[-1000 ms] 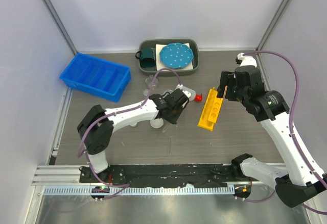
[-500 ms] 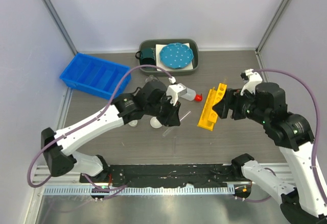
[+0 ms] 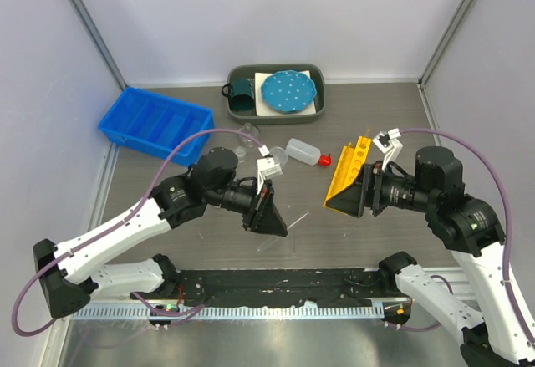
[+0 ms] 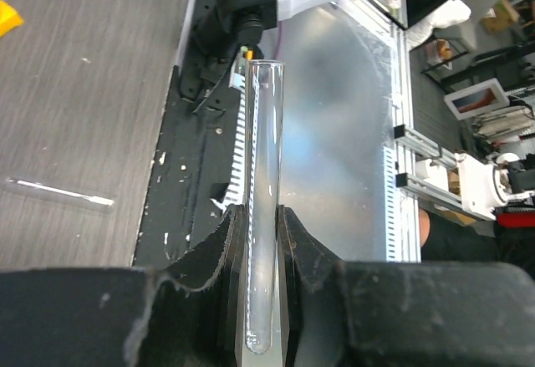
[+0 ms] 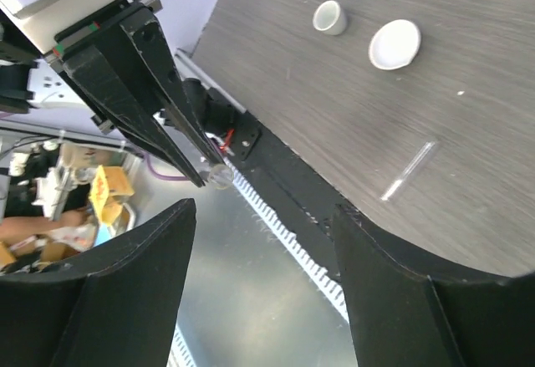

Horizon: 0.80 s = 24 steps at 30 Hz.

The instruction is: Organize the chemistry lab equipment

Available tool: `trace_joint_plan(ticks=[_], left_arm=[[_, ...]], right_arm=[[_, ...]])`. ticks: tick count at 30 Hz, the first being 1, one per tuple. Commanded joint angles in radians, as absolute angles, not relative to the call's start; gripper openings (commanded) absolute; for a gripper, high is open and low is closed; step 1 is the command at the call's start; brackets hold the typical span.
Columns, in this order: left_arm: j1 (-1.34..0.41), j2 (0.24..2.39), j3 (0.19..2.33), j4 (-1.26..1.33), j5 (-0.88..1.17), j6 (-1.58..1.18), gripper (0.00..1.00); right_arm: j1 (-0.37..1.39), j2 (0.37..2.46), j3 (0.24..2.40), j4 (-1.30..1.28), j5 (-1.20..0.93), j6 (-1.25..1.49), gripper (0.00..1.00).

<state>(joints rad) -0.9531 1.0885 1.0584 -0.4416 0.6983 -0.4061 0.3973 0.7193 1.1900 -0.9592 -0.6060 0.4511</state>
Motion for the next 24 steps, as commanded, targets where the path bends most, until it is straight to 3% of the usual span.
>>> trace_joint_plan(ticks=[1, 12, 24], left_arm=[[-0.937, 1.045, 1.017, -0.256, 0.854, -0.478, 0.08], [-0.888, 1.071, 0.950, -0.066, 0.966, -0.563, 0.07], [-0.845, 1.129, 0.974, -0.035, 1.012, -0.568, 0.06]], right_arm=[[0.403, 0.700, 1.149, -0.787, -0.756, 0.569, 0.71], [0.403, 0.681, 1.088, -0.660, -0.813, 0.681, 0.67], [0.471, 0.715, 1.034, -0.563, -0.773, 0.721, 0.65]])
